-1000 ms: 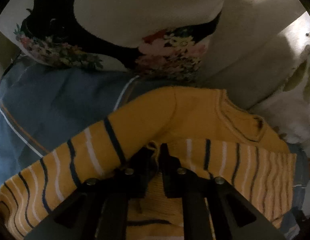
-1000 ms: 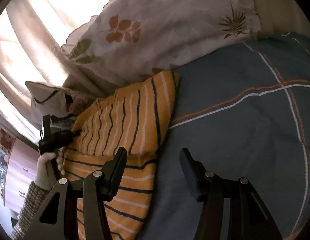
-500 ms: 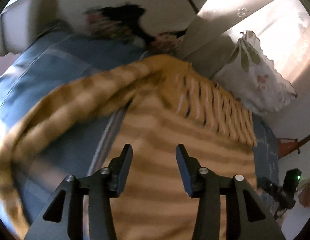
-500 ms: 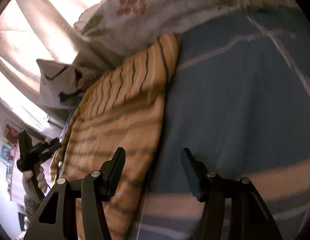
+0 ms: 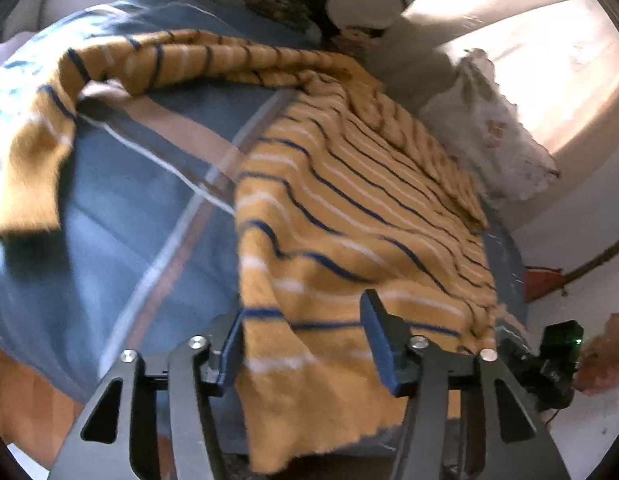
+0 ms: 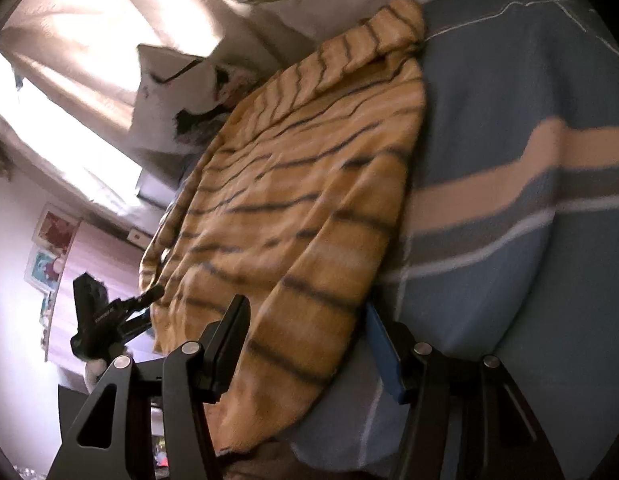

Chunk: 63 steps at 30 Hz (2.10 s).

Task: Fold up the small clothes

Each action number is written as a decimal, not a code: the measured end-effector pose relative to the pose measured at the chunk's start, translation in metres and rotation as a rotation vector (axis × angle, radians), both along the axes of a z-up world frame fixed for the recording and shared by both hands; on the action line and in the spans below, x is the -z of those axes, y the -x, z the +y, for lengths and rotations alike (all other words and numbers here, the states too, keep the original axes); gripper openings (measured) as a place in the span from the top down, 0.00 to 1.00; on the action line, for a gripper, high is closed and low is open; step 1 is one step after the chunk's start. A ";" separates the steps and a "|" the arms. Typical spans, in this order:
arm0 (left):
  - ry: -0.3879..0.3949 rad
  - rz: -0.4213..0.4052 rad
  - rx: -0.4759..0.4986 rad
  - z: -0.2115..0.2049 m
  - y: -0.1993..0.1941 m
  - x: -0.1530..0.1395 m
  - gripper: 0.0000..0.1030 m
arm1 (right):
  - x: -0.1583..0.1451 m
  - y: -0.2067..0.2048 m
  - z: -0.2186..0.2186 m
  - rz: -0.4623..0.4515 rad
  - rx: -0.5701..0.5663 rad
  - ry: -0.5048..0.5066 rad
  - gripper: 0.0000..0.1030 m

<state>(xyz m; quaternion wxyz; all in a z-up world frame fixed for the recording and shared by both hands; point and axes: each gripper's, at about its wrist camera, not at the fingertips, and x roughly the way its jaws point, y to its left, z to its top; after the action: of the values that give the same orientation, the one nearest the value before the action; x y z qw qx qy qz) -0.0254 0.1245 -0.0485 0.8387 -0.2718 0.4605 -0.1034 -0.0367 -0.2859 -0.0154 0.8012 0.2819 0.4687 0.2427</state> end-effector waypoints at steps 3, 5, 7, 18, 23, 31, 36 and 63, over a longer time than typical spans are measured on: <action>0.023 -0.051 0.016 -0.010 0.010 0.000 0.25 | 0.001 0.018 0.014 -0.033 -0.012 0.015 0.39; 0.057 -0.066 0.010 -0.014 0.013 -0.001 0.21 | 0.003 0.028 0.028 -0.063 -0.013 0.021 0.39; 0.075 -0.071 -0.002 -0.019 0.015 0.000 0.21 | 0.003 0.035 0.040 -0.111 0.000 0.057 0.39; 0.053 -0.078 -0.027 -0.034 0.036 -0.019 0.92 | -0.008 0.057 -0.014 -0.164 0.051 -0.048 0.92; 0.036 -0.108 0.000 -0.046 0.063 -0.025 0.92 | -0.009 0.091 -0.041 -0.167 0.066 -0.048 0.93; 0.044 -0.090 0.019 -0.036 0.075 -0.004 0.89 | -0.003 0.098 -0.055 -0.144 0.090 0.051 0.88; -0.012 -0.199 -0.102 0.009 0.085 -0.031 0.56 | -0.047 0.090 -0.080 -0.244 0.185 0.145 0.63; -0.213 -0.052 -0.524 0.251 -0.050 -0.070 0.89 | -0.041 -0.052 0.019 -0.170 0.034 0.207 0.61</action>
<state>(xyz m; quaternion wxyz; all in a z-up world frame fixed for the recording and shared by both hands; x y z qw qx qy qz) 0.0247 0.3755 0.0210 0.8721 -0.2891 0.3612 0.1593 0.0151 -0.2673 0.0257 0.8668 0.1842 0.4167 0.2027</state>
